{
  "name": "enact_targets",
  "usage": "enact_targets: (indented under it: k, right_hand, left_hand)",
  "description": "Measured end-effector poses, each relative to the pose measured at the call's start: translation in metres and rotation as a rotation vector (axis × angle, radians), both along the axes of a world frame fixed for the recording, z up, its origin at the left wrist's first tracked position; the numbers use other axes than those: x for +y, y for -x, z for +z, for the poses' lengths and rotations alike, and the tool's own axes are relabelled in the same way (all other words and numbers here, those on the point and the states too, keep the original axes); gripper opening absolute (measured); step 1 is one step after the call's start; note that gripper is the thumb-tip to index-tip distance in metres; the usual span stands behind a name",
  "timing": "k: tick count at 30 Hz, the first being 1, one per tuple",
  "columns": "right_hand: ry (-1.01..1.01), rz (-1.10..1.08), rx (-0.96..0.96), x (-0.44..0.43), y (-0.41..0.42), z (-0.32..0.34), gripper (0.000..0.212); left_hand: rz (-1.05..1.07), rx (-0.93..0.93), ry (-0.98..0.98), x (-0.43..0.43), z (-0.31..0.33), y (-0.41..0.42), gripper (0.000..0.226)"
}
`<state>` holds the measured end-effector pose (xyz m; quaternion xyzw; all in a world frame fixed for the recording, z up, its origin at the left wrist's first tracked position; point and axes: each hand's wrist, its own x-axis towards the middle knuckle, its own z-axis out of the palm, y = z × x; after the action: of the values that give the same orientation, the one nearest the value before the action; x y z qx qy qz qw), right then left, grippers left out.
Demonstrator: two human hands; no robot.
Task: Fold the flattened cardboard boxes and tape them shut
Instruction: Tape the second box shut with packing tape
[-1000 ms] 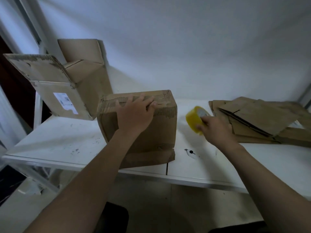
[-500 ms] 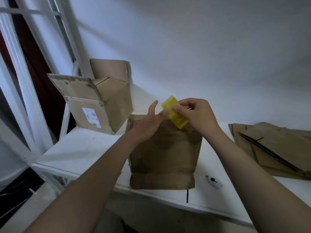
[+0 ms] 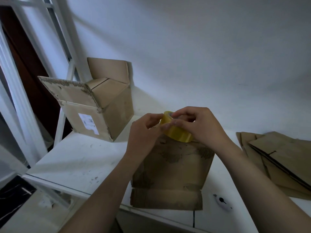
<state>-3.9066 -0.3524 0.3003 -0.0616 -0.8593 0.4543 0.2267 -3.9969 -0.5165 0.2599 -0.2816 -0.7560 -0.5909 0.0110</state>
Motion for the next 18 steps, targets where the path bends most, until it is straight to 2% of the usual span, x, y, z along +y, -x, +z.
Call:
enact_targets:
  k: [5,9,12,14,18]
  right_hand:
    - [0.021,0.004,-0.013,-0.003,-0.004,0.004,0.010]
    - [-0.007,0.062,-0.039,-0.001,-0.010,0.006,0.018]
    - [-0.233,0.080,-0.170,0.010,-0.018,-0.003,0.048]
    - [-0.349,0.043,-0.243,0.014,-0.022,-0.009,0.058]
    - [-0.184,0.113,-0.071,0.007,-0.018,0.001,0.047]
  left_hand:
    - [0.073,-0.016,-0.008,-0.002,0.002,-0.006,0.009]
    - [0.076,0.041,0.101,-0.001,0.003,-0.010,0.014]
    - [0.097,0.076,0.176,-0.003,0.004,-0.012,0.015]
    - [0.107,0.066,0.202,-0.003,0.006,-0.012,0.016]
    - [0.159,0.005,0.208,-0.004,0.007,-0.006,0.028]
